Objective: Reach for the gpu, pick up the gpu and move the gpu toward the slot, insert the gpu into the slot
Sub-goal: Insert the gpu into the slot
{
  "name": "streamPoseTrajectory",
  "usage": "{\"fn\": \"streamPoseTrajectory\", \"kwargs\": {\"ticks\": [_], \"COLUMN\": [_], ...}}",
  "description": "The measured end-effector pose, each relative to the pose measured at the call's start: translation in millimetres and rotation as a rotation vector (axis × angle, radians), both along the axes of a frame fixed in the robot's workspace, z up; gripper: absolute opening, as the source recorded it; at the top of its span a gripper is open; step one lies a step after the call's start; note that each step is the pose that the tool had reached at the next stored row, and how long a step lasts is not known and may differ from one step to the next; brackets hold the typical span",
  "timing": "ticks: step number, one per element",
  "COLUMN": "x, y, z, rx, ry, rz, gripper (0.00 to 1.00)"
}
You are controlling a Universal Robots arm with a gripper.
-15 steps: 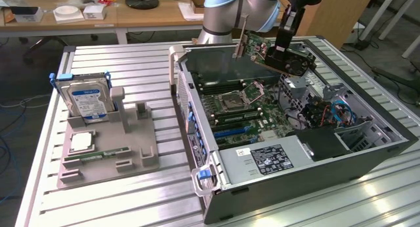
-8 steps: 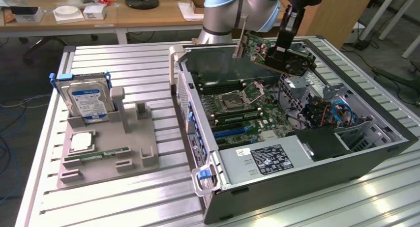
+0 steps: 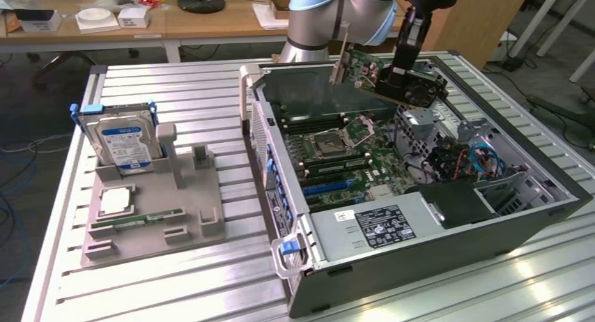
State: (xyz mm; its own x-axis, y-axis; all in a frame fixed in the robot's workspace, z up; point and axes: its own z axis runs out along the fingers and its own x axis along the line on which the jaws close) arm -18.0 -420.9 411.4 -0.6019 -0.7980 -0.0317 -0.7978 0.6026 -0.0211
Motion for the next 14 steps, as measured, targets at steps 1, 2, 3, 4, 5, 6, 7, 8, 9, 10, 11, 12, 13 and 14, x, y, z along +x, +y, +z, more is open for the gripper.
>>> {"fn": "streamPoseTrajectory", "kwargs": {"ticks": [1, 2, 3, 4, 5, 6, 7, 8, 9, 10, 11, 12, 13, 14], "x": [0.0, 0.0, 0.0, 0.0, 0.0, 0.0, 0.0, 0.0, 0.0, 0.0, 0.0, 0.0, 0.0, 0.0], "y": [-0.2, -0.4, -0.6, -0.8, -1.0, -1.2, -1.4, -1.7, -1.9, -2.0, -2.2, -2.3, -2.5, -2.6], "z": [-0.1, -0.2, -0.2, -0.2, -0.3, -0.4, -0.4, -0.5, -0.5, -0.6, -0.7, -0.7, -0.8, -0.9], "rx": [0.0002, 0.0003, 0.0003, 0.0003, 0.0004, 0.0005, 0.0005, 0.0005, 0.0005, 0.0006, 0.0006, 0.0007, 0.0008, 0.0009], "ry": [-0.0001, -0.0001, 0.0, 0.0, 0.0, -0.0001, 0.0, 0.0, 0.0, 0.0, 0.0, 0.0, 0.0, 0.0], "rz": [0.005, 0.01, 0.015, 0.02, 0.025, 0.03, 0.035, 0.04, 0.045, 0.05, 0.055, 0.06, 0.065, 0.07], "gripper": [0.26, 0.26, 0.26, 0.26, 0.26, 0.26, 0.26, 0.26, 0.26, 0.26, 0.26, 0.26, 0.26, 0.26]}}
